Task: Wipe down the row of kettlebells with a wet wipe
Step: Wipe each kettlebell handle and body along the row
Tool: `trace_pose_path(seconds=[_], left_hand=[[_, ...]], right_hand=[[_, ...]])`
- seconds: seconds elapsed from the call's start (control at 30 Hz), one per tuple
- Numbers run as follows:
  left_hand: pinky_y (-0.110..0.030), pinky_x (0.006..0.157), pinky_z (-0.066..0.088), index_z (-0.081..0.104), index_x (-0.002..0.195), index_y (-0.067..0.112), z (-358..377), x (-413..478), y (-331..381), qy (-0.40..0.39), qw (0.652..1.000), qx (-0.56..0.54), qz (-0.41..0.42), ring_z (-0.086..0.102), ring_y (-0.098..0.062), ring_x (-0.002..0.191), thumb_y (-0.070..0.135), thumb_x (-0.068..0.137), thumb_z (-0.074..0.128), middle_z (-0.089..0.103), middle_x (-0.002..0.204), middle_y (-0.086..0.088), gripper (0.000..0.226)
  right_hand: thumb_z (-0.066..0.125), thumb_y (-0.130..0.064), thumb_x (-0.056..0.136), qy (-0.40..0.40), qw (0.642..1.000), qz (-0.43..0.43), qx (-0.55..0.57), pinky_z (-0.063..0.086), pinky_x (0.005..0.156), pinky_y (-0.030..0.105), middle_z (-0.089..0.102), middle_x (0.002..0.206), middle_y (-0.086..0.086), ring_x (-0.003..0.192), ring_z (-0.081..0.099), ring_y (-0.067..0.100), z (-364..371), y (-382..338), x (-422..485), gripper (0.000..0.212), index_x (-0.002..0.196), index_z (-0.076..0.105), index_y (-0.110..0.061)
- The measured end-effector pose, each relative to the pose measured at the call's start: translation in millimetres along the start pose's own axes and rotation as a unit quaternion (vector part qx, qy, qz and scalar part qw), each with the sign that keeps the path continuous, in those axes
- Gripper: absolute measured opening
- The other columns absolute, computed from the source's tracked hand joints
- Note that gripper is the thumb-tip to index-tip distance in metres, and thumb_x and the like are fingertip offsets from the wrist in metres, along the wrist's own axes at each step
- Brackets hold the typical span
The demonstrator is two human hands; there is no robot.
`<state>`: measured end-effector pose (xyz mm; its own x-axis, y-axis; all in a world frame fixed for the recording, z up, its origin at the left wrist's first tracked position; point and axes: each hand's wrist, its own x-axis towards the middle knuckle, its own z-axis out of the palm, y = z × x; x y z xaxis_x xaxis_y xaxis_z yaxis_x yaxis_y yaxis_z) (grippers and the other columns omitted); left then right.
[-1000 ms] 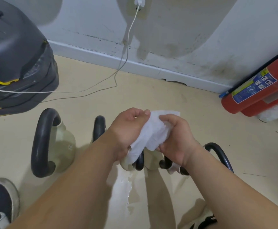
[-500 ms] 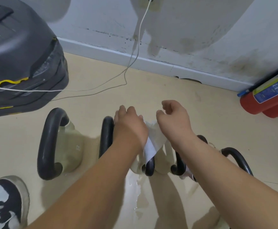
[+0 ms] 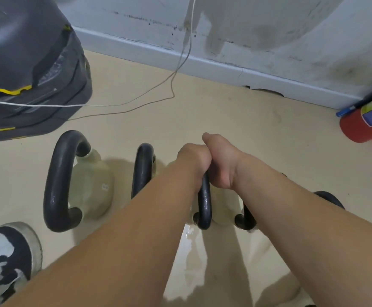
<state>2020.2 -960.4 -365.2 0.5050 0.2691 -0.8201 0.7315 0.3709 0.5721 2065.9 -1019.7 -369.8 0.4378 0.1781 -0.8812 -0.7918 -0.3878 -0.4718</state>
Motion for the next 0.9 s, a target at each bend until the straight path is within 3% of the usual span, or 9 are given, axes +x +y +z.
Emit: trace_pose_path(seconds=[0.13, 0.23, 0.3, 0.37, 0.47, 0.67, 0.73, 0.8, 0.9], left_hand=[[-0.044, 0.104, 0.051, 0.058, 0.128, -0.001, 2.6, -5.2, 4.2, 0.001, 0.995, -0.088, -0.039, 0.064, -0.037, 0.118, 0.013, 0.101, 0.038, 0.065, 0.130, -0.021, 0.036], [-0.036, 0.085, 0.055, 0.066, 0.095, 0.003, -0.7, -9.3, -2.8, 0.009, 0.996, -0.081, -0.017, 0.069, -0.033, 0.098, 0.008, 0.097, 0.044, 0.070, 0.100, -0.017, 0.023], [-0.031, 0.067, 0.048, 0.064, 0.078, 0.006, -3.7, -14.5, -9.3, 0.016, 0.999, -0.052, 0.005, 0.063, -0.028, 0.075, 0.004, 0.090, 0.047, 0.065, 0.081, -0.012, 0.021], [-0.030, 0.065, 0.046, 0.066, 0.103, 0.001, -4.9, -19.8, -16.8, 0.016, 0.999, -0.038, 0.031, 0.063, -0.028, 0.076, 0.003, 0.086, 0.047, 0.066, 0.087, -0.014, 0.026], [-0.033, 0.073, 0.048, 0.052, 0.132, 0.002, -1.4, -24.5, -32.8, 0.007, 0.996, -0.073, 0.060, 0.069, -0.036, 0.097, 0.012, 0.095, 0.046, 0.068, 0.110, -0.020, 0.039], [-0.014, 0.044, 0.037, 0.037, 0.074, 0.023, 6.5, -46.4, -62.7, -0.015, 0.982, -0.157, 0.105, 0.042, -0.015, 0.057, 0.016, 0.106, 0.040, 0.036, 0.064, 0.006, 0.032], [-0.013, 0.052, 0.045, 0.062, 0.099, 0.029, 8.5, -47.5, -69.2, -0.004, 0.976, -0.181, 0.120, 0.066, -0.020, 0.081, 0.025, 0.109, 0.040, 0.060, 0.083, 0.010, 0.024], [-0.021, 0.083, 0.048, 0.055, 0.146, 0.020, 4.6, -56.3, -76.6, -0.055, 0.963, -0.257, 0.067, 0.059, -0.019, 0.131, 0.040, 0.108, 0.044, 0.063, 0.137, 0.002, 0.044], [-0.022, 0.092, 0.046, 0.043, 0.154, 0.019, -0.5, -70.2, -107.1, -0.073, 0.955, -0.275, 0.080, 0.058, -0.002, 0.125, 0.051, 0.102, 0.050, 0.059, 0.142, 0.010, 0.061]], right_hand=[[0.039, -0.053, 0.102, 0.022, 1.000, -0.015, -0.003, 0.051, 0.105, 0.042, 0.070, 0.133, 0.017, 0.121, 0.067, 0.031, -0.9, 4.6, -5.5, 0.063, 0.134, 0.062, -0.004], [0.043, -0.049, 0.099, 0.010, 0.999, -0.042, 0.030, 0.053, 0.099, 0.042, 0.071, 0.112, 0.008, 0.109, 0.073, 0.032, 2.8, 6.4, -16.8, 0.049, 0.102, 0.065, -0.006], [0.045, -0.044, 0.099, 0.031, 0.995, -0.074, 0.052, 0.047, 0.085, 0.036, 0.047, 0.076, 0.005, 0.066, 0.063, 0.022, 5.5, 4.6, -28.3, 0.033, 0.075, 0.046, -0.021], [0.048, -0.037, 0.102, 0.061, 0.992, -0.086, 0.068, 0.039, 0.073, 0.033, 0.036, 0.064, -0.001, 0.051, 0.039, 0.018, 5.1, 8.6, -42.9, 0.038, 0.068, 0.039, -0.023], [0.047, -0.033, 0.107, 0.045, 0.992, -0.068, 0.101, 0.041, 0.063, 0.028, 0.051, 0.047, -0.008, 0.046, 0.056, 0.011, 5.6, 28.9, -68.8, 0.043, 0.067, 0.048, -0.018], [0.049, -0.034, 0.104, 0.038, 0.982, -0.093, 0.161, 0.042, 0.065, 0.027, 0.052, 0.067, -0.007, 0.053, 0.055, 0.005, 9.9, 72.9, -84.3, 0.038, 0.068, 0.051, -0.021], [0.051, -0.033, 0.105, 0.056, 0.978, -0.135, 0.148, 0.043, 0.066, 0.023, 0.062, 0.066, -0.013, 0.049, 0.060, -0.005, 4.7, 80.5, -88.1, 0.035, 0.073, 0.056, -0.019], [0.049, -0.031, 0.107, 0.067, 0.980, -0.174, 0.068, 0.044, 0.067, 0.022, 0.067, 0.061, -0.017, 0.053, 0.062, -0.010, 1.7, 92.7, -93.7, 0.036, 0.076, 0.062, -0.019], [0.045, -0.032, 0.109, 0.090, 0.975, -0.199, -0.030, 0.049, 0.066, 0.019, 0.071, 0.071, -0.013, 0.069, 0.067, -0.001, 4.7, 125.8, -95.6, 0.037, 0.086, 0.071, -0.020]])
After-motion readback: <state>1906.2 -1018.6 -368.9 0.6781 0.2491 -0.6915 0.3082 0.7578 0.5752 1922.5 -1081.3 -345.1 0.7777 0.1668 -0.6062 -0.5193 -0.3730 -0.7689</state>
